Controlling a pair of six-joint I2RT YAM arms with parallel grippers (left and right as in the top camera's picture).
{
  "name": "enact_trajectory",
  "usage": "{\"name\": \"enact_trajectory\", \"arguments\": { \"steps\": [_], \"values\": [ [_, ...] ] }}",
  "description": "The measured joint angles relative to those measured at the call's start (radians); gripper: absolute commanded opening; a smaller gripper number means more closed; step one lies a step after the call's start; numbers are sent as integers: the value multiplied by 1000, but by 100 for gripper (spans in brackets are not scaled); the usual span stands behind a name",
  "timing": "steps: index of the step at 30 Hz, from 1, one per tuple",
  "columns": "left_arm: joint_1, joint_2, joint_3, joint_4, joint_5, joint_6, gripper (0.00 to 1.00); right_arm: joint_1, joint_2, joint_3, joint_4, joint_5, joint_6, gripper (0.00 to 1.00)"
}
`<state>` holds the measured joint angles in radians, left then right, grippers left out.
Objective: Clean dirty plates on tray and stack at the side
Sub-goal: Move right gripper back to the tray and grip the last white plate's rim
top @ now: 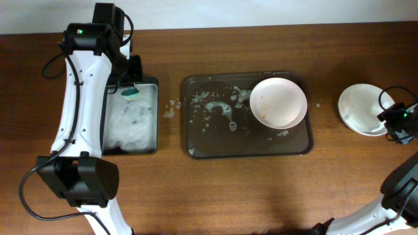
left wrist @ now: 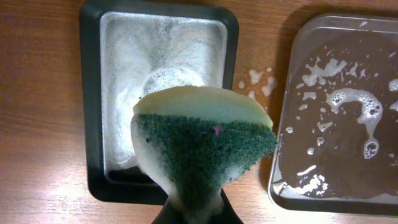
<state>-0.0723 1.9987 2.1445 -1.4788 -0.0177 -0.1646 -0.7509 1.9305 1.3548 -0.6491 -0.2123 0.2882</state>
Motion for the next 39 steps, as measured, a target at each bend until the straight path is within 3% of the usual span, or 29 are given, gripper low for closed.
{"name": "enact_trajectory", "arguments": {
  "steps": [8,13,18,29,39],
  "values": [
    [0,0,0,2,1,0,1,38,-5,264,-299,-70,-35,58],
    [-11,0,0,3,3,0,1,165,-23,463,-529,-85,-96,63],
    [-21,0,0,4,3,0,1,315,-35,480,-618,-92,-127,63],
    [-21,0,-1,21,2,0,1,594,-35,402,-525,14,-128,61],
    [-21,0,-1,27,2,0,1,660,-29,159,-440,51,-75,55]
  ]
}}
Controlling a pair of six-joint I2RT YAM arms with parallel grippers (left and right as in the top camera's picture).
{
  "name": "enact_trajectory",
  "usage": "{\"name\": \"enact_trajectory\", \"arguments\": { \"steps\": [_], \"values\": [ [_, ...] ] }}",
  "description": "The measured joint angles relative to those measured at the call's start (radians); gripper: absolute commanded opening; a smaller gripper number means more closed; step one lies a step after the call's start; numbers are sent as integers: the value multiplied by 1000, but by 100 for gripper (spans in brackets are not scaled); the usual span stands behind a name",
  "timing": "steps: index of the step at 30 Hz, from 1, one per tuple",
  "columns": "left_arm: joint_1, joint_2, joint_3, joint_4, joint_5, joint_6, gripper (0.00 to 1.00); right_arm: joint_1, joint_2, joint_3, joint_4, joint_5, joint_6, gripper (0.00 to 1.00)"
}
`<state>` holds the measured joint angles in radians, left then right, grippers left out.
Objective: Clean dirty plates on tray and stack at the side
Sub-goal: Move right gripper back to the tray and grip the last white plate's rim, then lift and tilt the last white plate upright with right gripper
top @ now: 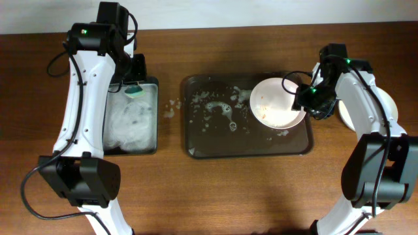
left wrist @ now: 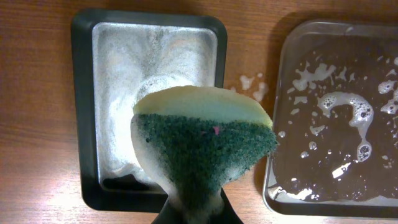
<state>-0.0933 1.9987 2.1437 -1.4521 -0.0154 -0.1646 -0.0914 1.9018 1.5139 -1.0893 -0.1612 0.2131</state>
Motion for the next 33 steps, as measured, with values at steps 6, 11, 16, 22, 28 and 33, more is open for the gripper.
{"name": "enact_trajectory", "arguments": {
  "steps": [6,11,16,22,28,33],
  "values": [
    [0,0,0,17,0,0,1,0,0,-2,5,3,1,56],
    [0,0,0,16,0,0,1,0,0,-2,14,3,2,56],
    [0,0,0,18,0,0,1,0,0,-2,13,3,1,57],
    [0,0,0,17,0,0,1,0,0,-2,20,3,1,59],
    [0,0,0,35,0,0,1,1,0,-23,70,3,38,56],
    [0,0,0,36,0,0,1,9,0,-81,113,18,48,56]
  ]
}}
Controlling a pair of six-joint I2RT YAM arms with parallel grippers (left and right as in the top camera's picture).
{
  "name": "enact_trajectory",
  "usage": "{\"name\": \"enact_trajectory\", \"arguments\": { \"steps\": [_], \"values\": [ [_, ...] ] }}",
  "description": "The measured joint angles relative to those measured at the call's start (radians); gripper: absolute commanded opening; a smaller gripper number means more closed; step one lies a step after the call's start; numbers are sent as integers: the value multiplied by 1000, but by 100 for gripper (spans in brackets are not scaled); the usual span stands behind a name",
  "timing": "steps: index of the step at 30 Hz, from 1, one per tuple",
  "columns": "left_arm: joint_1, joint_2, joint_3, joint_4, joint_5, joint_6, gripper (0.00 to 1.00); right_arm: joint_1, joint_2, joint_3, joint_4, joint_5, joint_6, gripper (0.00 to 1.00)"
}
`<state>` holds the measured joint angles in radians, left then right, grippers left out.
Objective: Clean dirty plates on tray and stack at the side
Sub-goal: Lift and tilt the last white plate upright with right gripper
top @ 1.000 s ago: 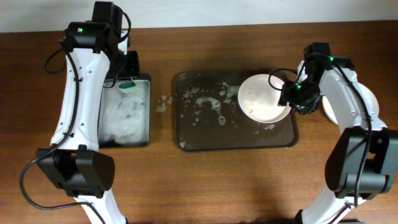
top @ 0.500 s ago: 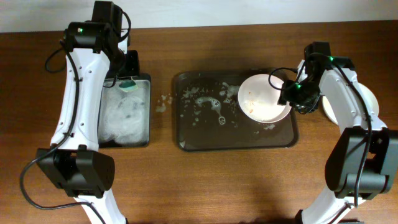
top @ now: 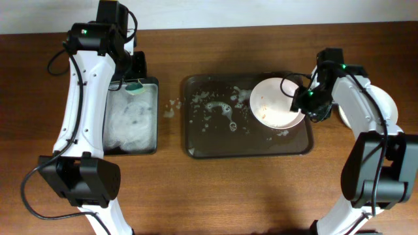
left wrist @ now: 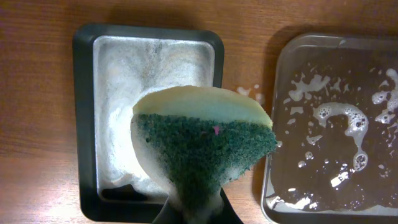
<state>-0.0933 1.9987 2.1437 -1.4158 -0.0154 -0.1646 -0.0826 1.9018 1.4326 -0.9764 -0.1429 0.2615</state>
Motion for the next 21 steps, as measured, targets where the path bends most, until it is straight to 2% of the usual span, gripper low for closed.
{"name": "enact_trajectory", "arguments": {
  "steps": [8,10,12,13,14,21],
  "values": [
    [0,0,0,0,0,0,1,3,0,-116,124,28,2,52],
    [0,0,0,1,0,0,1,4,0,-155,185,38,1,48],
    [0,0,0,5,0,0,1,5,0,-183,216,42,3,39],
    [0,0,0,8,0,0,1,7,0,-195,223,42,5,33],
    [0,0,0,10,0,0,1,12,0,-203,222,45,2,32],
    [0,0,0,14,0,0,1,150,0,-206,167,50,0,29]
  ]
}}
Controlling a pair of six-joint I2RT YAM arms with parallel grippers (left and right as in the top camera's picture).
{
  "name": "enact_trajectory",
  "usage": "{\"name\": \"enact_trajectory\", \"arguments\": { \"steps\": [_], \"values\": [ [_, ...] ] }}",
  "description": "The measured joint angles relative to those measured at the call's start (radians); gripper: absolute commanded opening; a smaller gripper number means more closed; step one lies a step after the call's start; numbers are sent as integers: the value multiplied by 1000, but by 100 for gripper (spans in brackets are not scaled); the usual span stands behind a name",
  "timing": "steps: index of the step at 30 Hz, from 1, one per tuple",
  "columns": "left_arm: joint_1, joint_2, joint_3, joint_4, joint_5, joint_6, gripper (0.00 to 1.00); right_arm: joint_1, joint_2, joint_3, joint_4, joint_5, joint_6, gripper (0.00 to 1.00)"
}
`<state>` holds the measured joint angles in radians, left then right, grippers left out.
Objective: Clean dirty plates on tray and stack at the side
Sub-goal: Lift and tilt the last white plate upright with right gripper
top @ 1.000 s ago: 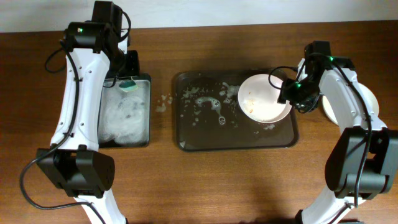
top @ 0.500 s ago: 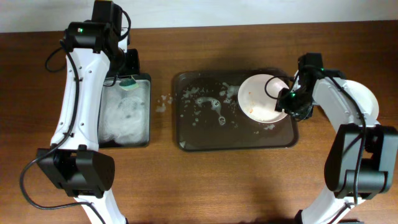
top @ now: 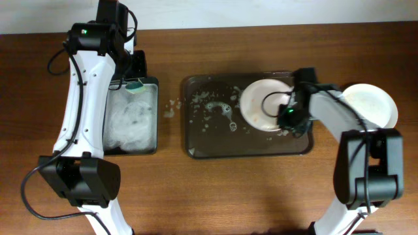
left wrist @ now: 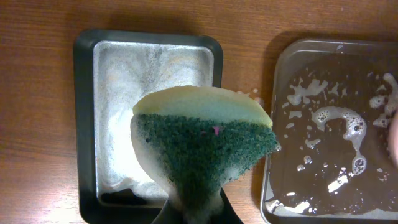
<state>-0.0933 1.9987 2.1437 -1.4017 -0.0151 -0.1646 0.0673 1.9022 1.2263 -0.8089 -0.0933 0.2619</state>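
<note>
A dirty white plate (top: 261, 103) with reddish specks lies in the right half of the wet grey tray (top: 196, 149). My right gripper (top: 288, 117) sits over the plate's right rim and appears shut on it. A clean white plate (top: 372, 104) rests on the table to the right of the tray. Over the back end of the black soap tray (top: 151, 130), my left gripper (left wrist: 198, 206) is shut on a foamy green and yellow sponge (left wrist: 205, 146). In the left wrist view the grey tray (left wrist: 329, 48) shows puddles and foam.
The black soap tray (left wrist: 86, 124) is filled with white suds. Small foam spots (top: 171, 108) lie on the wooden table between the two trays. The left arm's links reach down the table's left side and the right arm comes in from the lower right.
The right gripper has moved left, further over the grey tray, and the dirty plate has shifted left with it. The clean plate at the right is now uncovered. The left gripper barely shifted.
At first the right gripper was at the far right beside the clean plate, with the dirty plate alone in the tray. Later it stood at the dirty plate's right rim. Now plate and gripper sit further left. The left gripper held the sponge over the soap tray throughout.
</note>
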Motion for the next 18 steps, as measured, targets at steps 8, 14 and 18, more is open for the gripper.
{"name": "enact_trajectory", "arguments": {
  "steps": [8,14,18],
  "values": [
    [0,0,0,0,0,0,1,126,0,1,-53,30,0,39],
    [0,0,0,0,0,0,1,94,0,81,-146,-6,-50,61],
    [0,0,0,1,0,0,1,73,0,193,-137,-13,-170,67]
  ]
}}
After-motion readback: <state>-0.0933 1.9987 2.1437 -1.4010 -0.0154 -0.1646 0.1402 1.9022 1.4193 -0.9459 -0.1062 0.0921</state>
